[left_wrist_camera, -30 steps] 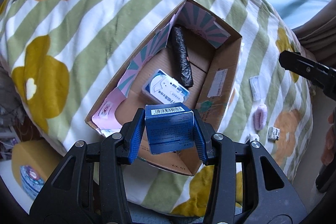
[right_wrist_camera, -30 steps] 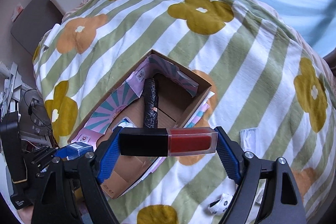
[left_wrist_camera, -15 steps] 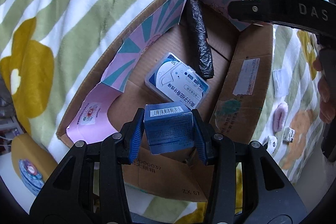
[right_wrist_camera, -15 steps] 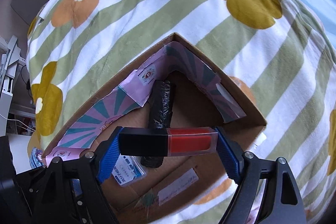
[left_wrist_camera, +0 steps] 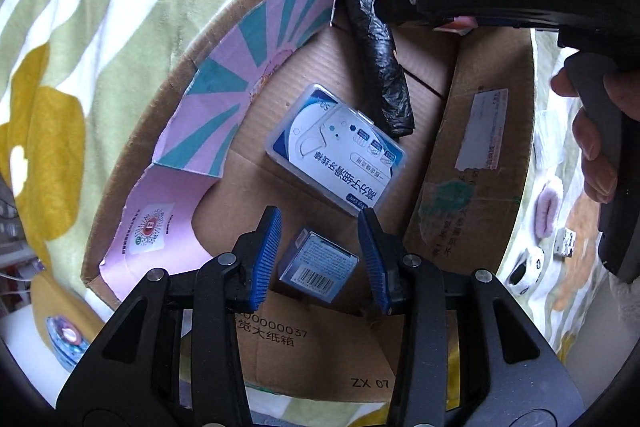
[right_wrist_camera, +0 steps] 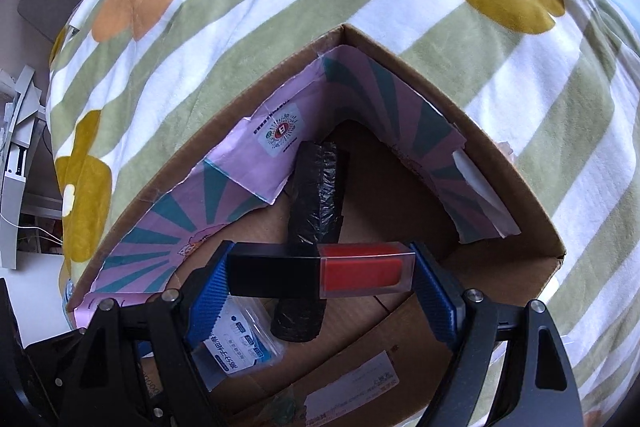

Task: Organize objects
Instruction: 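Lower and release the blue box with the left gripper while the right releases the lipstick in the box, then move both grippers back from the cardboard box toward the remaining objects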

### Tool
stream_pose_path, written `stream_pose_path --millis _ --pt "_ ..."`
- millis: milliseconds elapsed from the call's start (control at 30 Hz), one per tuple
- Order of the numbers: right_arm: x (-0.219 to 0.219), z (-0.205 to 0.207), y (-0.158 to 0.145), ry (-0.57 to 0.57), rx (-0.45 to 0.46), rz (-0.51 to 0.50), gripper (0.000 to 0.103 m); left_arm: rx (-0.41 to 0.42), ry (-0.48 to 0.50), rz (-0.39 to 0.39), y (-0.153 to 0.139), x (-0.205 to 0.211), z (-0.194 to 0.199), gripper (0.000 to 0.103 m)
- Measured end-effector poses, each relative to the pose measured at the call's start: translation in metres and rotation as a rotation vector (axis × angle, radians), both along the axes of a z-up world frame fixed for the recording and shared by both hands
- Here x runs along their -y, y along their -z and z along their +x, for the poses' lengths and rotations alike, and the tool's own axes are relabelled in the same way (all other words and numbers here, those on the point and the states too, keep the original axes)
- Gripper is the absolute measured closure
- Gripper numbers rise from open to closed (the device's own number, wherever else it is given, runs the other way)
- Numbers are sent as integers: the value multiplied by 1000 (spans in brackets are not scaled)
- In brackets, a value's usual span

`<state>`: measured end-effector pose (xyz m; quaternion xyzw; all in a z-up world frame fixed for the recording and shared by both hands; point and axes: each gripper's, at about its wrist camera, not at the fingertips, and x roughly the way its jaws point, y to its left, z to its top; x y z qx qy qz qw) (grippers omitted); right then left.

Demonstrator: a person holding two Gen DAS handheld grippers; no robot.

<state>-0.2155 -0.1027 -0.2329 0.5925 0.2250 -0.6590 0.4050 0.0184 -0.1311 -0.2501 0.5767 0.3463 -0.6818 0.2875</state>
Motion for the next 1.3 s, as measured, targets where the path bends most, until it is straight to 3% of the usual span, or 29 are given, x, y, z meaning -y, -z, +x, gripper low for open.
stream_pose_path --millis 33,67,100,133,533,767,967,1300 --pt "1 0 2 3 15 7 21 4 1 -8 -1 -1 -1 53" --pt "1 0 3 9 24 12 16 0 2 -13 -2 -1 -1 16" --pt "0 0 3 15 22 5 11 -8 1 -16 -4 -2 -2 0" --pt "0 1 2 18 14 -6 0 -33 -3 -18 -5 -3 -2 0" --pt "-8 7 -17 43 1 -47 0 -83 4 -13 2 -14 -5 0" --pt "-21 14 -46 61 -30 -59 0 -110 2 -27 -6 -18 3 0" --pt "-53 21 -90 126 -71 -76 0 -137 43 -63 -33 -11 -9 0" --pt "-138 52 -162 302 -153 -88 0 -183 195 -170 -129 -39 -1 0"
